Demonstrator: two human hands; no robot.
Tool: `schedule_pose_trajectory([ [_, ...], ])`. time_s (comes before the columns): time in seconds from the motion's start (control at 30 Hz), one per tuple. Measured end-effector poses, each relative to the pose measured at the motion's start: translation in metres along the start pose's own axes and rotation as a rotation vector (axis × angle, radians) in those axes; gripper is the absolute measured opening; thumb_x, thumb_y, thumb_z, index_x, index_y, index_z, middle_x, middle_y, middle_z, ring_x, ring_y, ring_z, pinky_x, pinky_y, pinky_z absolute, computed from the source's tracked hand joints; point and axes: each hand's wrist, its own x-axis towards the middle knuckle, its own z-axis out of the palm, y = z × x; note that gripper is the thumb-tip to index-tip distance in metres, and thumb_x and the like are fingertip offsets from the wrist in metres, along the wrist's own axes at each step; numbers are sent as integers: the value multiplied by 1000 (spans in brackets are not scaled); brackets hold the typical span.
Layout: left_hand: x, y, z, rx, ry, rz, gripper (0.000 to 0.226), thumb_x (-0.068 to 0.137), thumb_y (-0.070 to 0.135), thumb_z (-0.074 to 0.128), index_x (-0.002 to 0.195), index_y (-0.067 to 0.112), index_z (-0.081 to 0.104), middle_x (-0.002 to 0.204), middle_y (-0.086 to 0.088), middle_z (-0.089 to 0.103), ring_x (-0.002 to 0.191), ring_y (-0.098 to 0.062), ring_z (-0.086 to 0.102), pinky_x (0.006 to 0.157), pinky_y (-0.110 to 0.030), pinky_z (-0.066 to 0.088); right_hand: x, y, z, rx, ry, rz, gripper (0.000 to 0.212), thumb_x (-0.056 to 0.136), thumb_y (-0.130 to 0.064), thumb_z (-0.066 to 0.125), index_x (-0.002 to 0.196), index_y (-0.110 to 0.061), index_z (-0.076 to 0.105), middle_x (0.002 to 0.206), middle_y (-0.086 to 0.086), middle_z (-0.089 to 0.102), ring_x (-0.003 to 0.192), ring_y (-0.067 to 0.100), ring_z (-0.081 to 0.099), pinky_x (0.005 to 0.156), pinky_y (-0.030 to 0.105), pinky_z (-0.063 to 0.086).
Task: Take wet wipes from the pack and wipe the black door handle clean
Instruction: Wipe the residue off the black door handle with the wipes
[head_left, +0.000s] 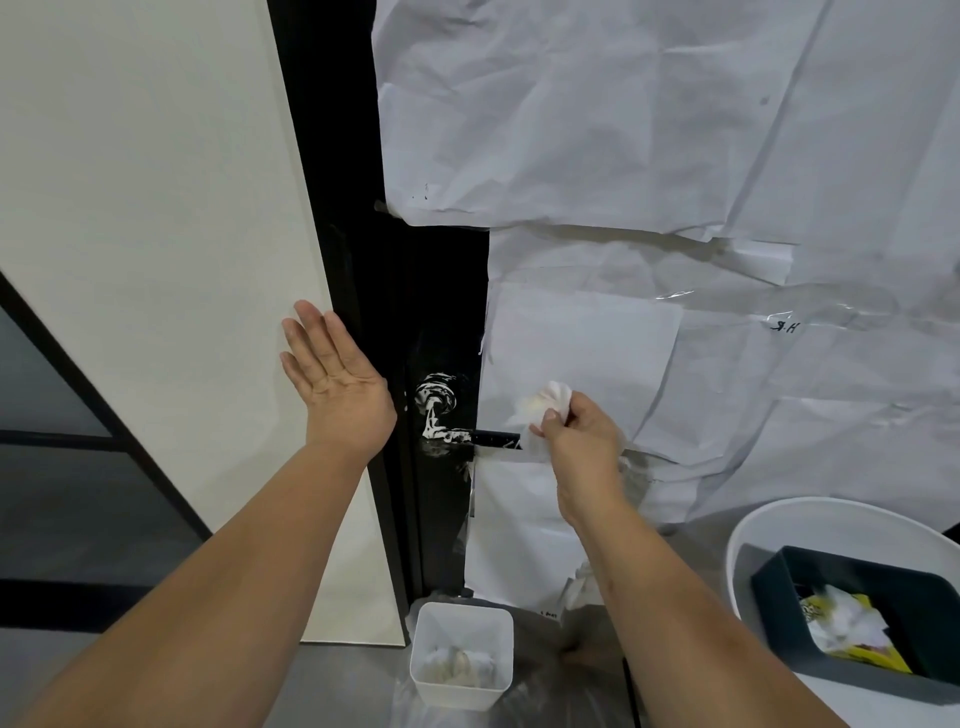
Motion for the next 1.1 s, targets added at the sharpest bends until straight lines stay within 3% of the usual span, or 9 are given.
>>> schedule_pose_trajectory([
  [0.1,0,-1,0,-3,-2,-5,110,81,2,61,143,-4,-29,153,-39,-11,140,-60,-9,113,-70,5,4,15,-2,-597,-72,-293,11,87,3,55,82,-4,62,96,12,51,76,19,48,66,20,34],
  [0.17,0,-1,1,-3,-11,-12,110,81,3,61,143,-4,-29,153,-39,-11,140,-60,-9,113,-70,5,3,33,-3,-871,-110,-568,11,77,10,61,84,3,66,93,16,54,78,27,51,70,25,37],
  [0.27,1,0,2,0,-20,-23,109,81,4,61,143,-5,-28,153,-40,-12,139,-60,-9,113,-71,6,-3,43,4,-1066,-141,-673,22,66,15,62,79,-3,62,90,12,53,78,28,48,62,35,47],
  [0.4,1,-1,4,9,-14,-29,109,79,2,61,144,-6,-26,153,-40,-11,140,-60,-8,113,-71,7,-6,37,11,-1139,-124,-665,34,53,22,56,72,-5,54,83,10,50,76,27,45,54,31,33],
  [0.5,1,-1,4,16,-7,-27,110,78,1,62,144,-7,-25,153,-40,-9,140,-61,-6,113,-70,8,-6,35,8,-1140,-155,-679,36,50,24,52,71,-5,52,81,10,49,76,27,45,52,33,36],
  [0.67,1,-1,4,18,-6,-20,111,77,0,63,144,-6,-26,153,-40,-10,139,-61,-7,113,-71,7,-13,29,23,-1108,-231,-619,32,55,23,50,74,-2,57,81,13,48,73,27,44,51,34,40],
  [0.8,1,-3,4,22,-16,-10,112,77,0,63,144,-5,-27,152,-40,-11,139,-61,-9,112,-71,7,-4,23,24,-1014,-283,-581,29,70,19,49,66,-8,41,85,9,38,67,23,42,48,39,45],
  [0.87,1,-4,5,18,-15,-13,112,77,0,63,144,-5,-28,153,-39,-13,139,-61,-10,113,-71,5,-7,23,21,-1046,-275,-576,29,70,20,44,69,-9,37,89,7,35,69,23,40,47,36,38],
  [1.1,1,-4,7,23,-15,-17,112,78,2,63,143,-5,-28,153,-40,-12,139,-61,-9,113,-71,5,-27,17,40,-1132,-256,-613,34,52,22,55,77,0,59,82,14,46,63,22,39,51,26,26],
])
